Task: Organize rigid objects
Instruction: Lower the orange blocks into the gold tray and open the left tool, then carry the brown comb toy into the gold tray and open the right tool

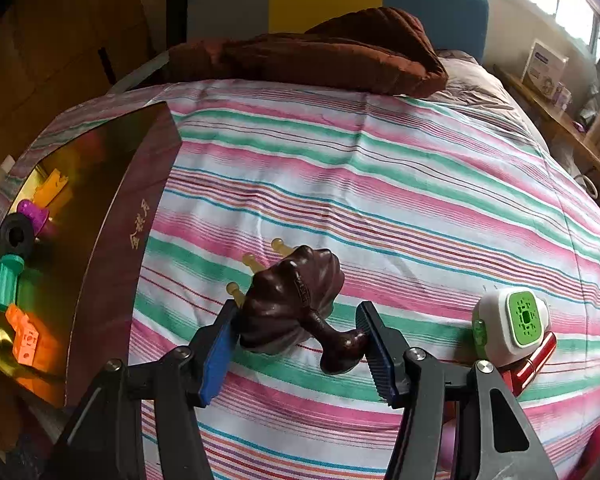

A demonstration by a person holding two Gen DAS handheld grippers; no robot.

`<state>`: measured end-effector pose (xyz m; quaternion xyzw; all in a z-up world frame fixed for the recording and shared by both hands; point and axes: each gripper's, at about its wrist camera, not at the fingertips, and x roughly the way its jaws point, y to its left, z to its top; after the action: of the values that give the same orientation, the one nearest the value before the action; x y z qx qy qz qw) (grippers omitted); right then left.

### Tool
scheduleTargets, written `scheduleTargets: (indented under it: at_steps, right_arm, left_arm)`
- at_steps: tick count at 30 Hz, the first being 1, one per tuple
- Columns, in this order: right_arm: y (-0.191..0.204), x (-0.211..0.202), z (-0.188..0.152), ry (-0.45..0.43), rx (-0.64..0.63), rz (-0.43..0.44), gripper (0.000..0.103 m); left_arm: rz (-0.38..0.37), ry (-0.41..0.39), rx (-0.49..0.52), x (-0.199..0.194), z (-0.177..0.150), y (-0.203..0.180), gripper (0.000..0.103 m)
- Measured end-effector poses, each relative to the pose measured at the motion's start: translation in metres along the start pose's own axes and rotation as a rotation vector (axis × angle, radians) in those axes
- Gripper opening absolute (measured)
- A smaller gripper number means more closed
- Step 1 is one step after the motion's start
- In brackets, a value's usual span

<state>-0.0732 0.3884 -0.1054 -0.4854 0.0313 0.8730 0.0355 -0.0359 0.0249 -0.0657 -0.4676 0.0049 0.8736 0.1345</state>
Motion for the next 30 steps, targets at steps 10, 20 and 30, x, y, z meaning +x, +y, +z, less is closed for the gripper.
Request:
scheduleTargets:
  at_steps: [10,20,30]
  right_arm:
    - [-0.01,-0.013,0.004,-0.058,0.074,0.027,0.059]
    - [0.028,-0.061,0.02,-0.174,0.036,0.126,0.059]
    - [0.129,-0.078,0.036,-0.199,-0.144,0.268,0.059]
  left_arm:
    - [0.066,-0.058,0.03,-0.026,0.006,-0.001,0.065]
    - [0.051,-0.09,0.024,-0.035,0.004,0.007,0.065]
    - [0.034,-0.089,-0.02,-0.036,-0.001,0.023,0.065]
